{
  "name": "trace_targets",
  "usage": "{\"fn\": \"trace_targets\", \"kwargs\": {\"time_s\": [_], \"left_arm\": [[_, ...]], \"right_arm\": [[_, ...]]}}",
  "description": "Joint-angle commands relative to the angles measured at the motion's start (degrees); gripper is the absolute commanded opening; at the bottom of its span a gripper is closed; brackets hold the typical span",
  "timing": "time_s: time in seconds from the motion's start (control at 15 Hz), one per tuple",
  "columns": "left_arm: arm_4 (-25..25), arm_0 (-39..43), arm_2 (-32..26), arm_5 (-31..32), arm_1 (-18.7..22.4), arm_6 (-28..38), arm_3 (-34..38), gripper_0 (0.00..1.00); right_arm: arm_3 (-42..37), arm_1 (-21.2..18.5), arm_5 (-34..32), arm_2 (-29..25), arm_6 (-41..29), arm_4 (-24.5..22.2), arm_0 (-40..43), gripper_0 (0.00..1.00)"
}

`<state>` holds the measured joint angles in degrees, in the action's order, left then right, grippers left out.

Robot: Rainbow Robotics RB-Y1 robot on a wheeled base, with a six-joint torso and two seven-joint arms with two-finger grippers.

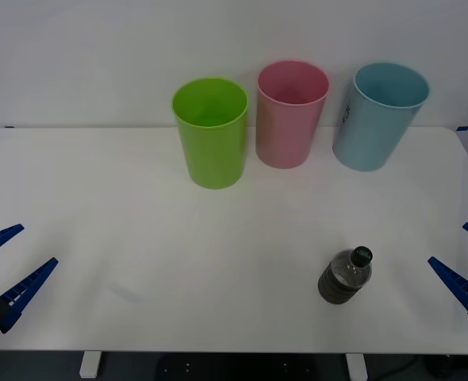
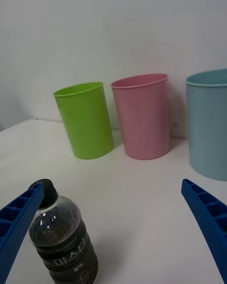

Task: Grasp the object on the table and drop it into the matching bin: aluminum can to the light blue bin, PET bottle to the pink bin.

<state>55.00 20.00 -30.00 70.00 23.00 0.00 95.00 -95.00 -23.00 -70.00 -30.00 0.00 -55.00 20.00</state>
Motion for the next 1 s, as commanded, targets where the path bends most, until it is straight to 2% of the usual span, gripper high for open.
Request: {"fn": "trace_targets", "kwargs": {"time_s": [0.07, 0.2, 0.47, 1.0], "left_arm": [[0.0, 0.0, 0.0, 0.0, 0.0, 0.0, 0.0, 1.0], [0.0, 0.0, 0.0, 0.0, 0.0, 0.0, 0.0, 1.0], [0.0, 0.0, 0.0, 0.0, 0.0, 0.0, 0.0, 1.0], [0.0, 0.0, 0.0, 0.0, 0.0, 0.0, 0.0, 1.0]], "right_arm": [[0.0, 0.0, 0.0, 0.0, 0.0, 0.0, 0.0, 1.0], [2.54, -0.2, 0.04, -0.59, -0.26, -2.13, 1.45, 1.0], [2.72, -3.89, 0.92, 0.21, 0.18, -0.72, 3.55, 1.0], [2.72, -5.74, 1.36, 3.98, 4.04, -0.81, 5.05, 1.0]]}}
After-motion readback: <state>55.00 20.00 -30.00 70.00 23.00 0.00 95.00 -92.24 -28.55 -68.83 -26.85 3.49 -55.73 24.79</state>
